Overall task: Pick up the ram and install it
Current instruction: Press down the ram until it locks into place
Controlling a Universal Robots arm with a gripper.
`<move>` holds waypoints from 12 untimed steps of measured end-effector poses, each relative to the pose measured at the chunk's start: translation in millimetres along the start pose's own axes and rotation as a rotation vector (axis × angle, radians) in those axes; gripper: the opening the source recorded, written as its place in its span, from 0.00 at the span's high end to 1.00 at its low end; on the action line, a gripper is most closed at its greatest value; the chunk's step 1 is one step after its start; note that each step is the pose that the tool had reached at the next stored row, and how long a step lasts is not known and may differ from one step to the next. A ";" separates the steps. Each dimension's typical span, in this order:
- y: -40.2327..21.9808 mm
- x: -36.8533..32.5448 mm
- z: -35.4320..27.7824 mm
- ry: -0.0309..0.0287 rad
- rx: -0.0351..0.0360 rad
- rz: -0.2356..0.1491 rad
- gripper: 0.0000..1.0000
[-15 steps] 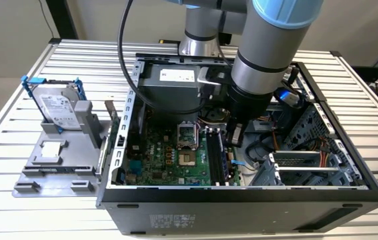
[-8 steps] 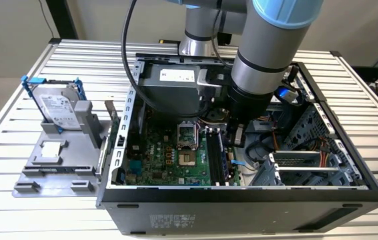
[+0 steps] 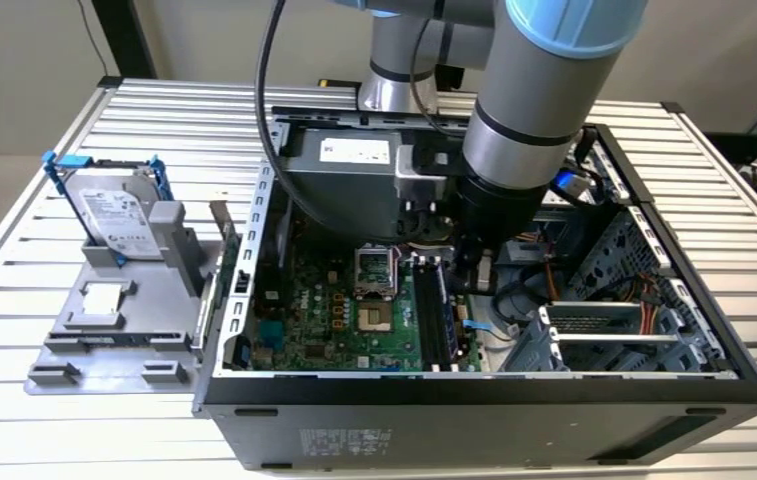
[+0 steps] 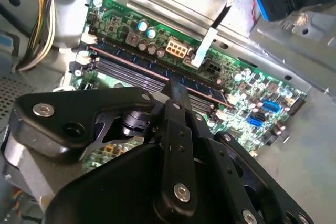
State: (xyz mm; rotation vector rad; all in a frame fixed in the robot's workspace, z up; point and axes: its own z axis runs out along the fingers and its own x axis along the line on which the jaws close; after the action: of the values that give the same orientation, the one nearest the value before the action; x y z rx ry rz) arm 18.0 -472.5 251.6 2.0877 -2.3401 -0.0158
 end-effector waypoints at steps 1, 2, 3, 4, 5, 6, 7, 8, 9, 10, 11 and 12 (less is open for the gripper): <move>0.0 0.0 0.1 0.0001 -0.0001 -0.013 1.00; 0.0 0.0 0.1 0.0002 -0.0001 -0.025 1.00; 0.1 0.0 0.1 0.0003 -0.0001 -0.037 1.00; 0.1 0.0 0.1 0.0005 -0.0001 -0.047 1.00; 0.1 0.0 0.1 0.0006 -0.0002 -0.054 1.00; 0.1 0.0 0.2 0.0006 -0.0002 -0.058 1.00; 0.1 0.0 0.2 0.0006 -0.0002 -0.061 1.00; 0.1 0.0 0.3 0.0007 -0.0002 -0.064 1.00; 0.1 0.0 0.5 0.0007 -0.0002 -0.068 1.00; 0.1 0.0 0.6 0.0007 -0.0002 -0.071 1.00; 0.1 0.0 0.6 0.0008 -0.0002 -0.073 1.00; 0.2 0.0 0.6 0.0008 -0.0002 -0.073 1.00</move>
State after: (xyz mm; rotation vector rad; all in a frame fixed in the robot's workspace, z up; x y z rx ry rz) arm 17.8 -472.5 251.0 2.1712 -2.2622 -0.0155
